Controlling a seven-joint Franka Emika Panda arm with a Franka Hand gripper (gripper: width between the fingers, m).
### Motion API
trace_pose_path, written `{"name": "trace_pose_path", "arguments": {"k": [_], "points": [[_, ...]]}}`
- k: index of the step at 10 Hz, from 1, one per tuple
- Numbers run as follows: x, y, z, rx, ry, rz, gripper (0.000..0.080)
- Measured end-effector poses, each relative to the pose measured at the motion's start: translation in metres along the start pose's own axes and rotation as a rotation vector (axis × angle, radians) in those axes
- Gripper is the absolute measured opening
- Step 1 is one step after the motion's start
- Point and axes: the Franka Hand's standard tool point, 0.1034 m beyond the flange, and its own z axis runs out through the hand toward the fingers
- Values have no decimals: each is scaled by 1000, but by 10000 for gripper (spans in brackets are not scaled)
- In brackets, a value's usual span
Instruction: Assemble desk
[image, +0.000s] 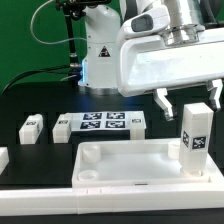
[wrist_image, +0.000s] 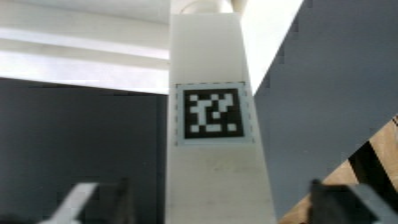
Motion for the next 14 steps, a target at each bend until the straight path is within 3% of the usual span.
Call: {"name": "trace_pose_path", "arguments": {"k": [3, 8, 11, 14], "points": [[0, 0, 0, 0, 0, 0, 643], [0, 0, 0, 0, -1, 0, 648], [18, 12, 1, -1, -69, 14, 648], [16, 14, 8, 21, -296, 27, 648]]}}
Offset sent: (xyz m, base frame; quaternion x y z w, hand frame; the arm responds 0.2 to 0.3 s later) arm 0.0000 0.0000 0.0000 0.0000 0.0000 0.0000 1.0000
